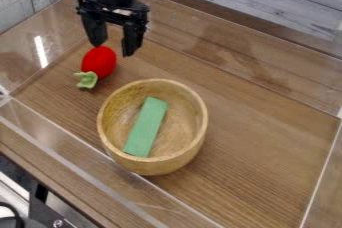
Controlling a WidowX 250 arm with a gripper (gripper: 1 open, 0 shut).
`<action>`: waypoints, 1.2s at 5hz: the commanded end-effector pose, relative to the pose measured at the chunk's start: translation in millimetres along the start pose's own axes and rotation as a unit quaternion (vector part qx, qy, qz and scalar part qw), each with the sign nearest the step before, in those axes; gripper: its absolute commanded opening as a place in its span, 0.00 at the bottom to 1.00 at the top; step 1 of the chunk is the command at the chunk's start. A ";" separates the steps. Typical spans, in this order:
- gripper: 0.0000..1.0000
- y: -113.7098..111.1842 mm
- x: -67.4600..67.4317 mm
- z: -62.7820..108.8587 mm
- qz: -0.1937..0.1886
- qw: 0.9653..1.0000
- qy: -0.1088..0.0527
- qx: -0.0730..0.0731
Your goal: Move the red object to the right side of the table
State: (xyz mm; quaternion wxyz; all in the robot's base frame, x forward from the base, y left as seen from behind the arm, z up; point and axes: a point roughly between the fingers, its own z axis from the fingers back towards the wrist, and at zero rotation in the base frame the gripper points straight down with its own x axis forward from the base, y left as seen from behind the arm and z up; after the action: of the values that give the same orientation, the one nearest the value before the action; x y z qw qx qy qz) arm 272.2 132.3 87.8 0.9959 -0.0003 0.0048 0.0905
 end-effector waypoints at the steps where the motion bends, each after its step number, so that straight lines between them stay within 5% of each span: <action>1: 1.00 21.9 16.7 3.7 0.036 0.999 -0.030 0.009; 3: 1.00 34.5 30.2 -17.1 0.069 0.997 -0.033 0.007; 6: 1.00 38.4 48.7 -24.3 0.085 0.996 -0.027 0.007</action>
State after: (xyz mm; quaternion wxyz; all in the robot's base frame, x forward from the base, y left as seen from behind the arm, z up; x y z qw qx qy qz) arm 305.6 171.5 45.8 0.9851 -0.0011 0.0053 0.1721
